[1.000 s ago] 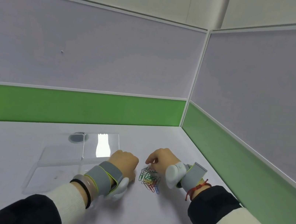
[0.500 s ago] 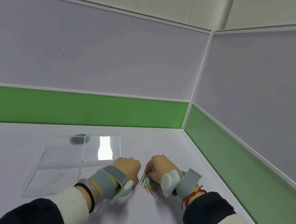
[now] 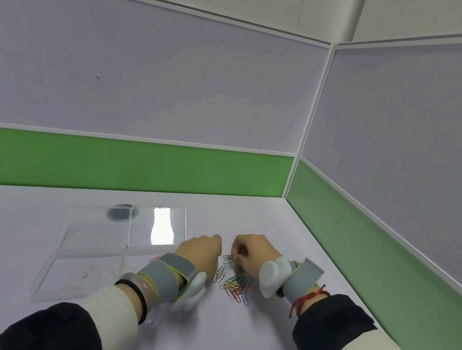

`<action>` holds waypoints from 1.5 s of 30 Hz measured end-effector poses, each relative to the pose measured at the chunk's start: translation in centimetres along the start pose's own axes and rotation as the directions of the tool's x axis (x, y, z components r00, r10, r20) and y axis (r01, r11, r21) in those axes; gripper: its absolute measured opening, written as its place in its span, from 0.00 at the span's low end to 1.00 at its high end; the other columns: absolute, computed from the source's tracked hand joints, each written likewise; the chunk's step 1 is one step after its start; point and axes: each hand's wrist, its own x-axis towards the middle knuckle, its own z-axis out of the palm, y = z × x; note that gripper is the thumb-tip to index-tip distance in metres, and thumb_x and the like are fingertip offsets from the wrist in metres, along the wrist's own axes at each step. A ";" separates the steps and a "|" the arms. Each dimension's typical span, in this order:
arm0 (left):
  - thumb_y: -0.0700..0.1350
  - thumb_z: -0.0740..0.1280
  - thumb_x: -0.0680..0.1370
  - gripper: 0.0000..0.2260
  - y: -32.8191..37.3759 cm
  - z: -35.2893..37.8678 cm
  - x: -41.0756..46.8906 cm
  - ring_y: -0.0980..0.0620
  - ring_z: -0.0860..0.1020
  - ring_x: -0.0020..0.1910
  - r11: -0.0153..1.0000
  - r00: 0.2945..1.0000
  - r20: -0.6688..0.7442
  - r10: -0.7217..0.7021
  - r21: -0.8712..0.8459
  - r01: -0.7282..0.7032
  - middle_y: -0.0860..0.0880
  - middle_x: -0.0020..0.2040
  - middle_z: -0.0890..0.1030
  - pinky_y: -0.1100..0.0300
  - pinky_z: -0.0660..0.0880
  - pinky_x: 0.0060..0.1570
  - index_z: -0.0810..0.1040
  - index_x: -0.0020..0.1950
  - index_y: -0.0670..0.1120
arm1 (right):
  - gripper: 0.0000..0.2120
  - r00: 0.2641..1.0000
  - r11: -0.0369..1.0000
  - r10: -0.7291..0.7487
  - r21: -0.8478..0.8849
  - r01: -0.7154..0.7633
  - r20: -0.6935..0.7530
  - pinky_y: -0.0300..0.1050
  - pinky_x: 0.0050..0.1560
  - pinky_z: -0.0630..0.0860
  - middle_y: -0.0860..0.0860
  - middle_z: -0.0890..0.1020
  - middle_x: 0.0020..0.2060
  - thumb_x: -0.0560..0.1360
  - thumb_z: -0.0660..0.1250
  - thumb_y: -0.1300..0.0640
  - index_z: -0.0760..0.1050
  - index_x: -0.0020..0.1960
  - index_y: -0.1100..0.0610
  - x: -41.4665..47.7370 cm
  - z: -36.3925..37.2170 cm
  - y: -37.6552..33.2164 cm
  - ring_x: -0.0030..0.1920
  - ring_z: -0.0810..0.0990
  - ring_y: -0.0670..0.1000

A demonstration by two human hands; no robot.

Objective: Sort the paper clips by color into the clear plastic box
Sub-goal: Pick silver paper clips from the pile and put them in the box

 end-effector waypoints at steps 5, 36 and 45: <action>0.41 0.58 0.79 0.14 0.3 0.2 0.3 0.42 0.78 0.56 0.999 0.999 0.000 0.048 -0.022 -0.048 0.43 0.59 0.79 0.53 0.74 0.52 0.66 0.65 0.46 | 0.04 0.998 1.000 -0.005 0.007 0.004 0.060 0.44 0.46 0.75 0.51 0.79 0.39 0.69 0.68 0.64 0.78 0.41 0.57 -0.4 -0.1 0.3 0.41 0.76 0.51; 0.37 0.59 0.77 0.07 0.6 1.3 1.7 0.41 0.77 0.55 0.989 0.999 0.025 0.026 -0.145 -0.022 0.42 0.57 0.79 0.56 0.73 0.51 0.76 0.48 0.45 | 0.09 0.994 0.975 0.103 0.203 -0.095 -0.031 0.28 0.37 0.69 0.62 0.86 0.43 0.73 0.61 0.67 0.80 0.46 0.63 -1.9 -0.3 3.2 0.36 0.77 0.49; 0.37 0.62 0.76 0.08 0.3 0.9 2.2 0.49 0.73 0.42 0.878 0.998 -0.064 0.015 -0.477 -0.044 0.49 0.40 0.76 0.62 0.68 0.44 0.73 0.39 0.48 | 0.08 0.990 0.960 0.118 0.265 -0.093 -0.078 0.24 0.33 0.67 0.56 0.81 0.36 0.73 0.61 0.66 0.80 0.47 0.64 -2.2 -0.6 2.8 0.31 0.74 0.41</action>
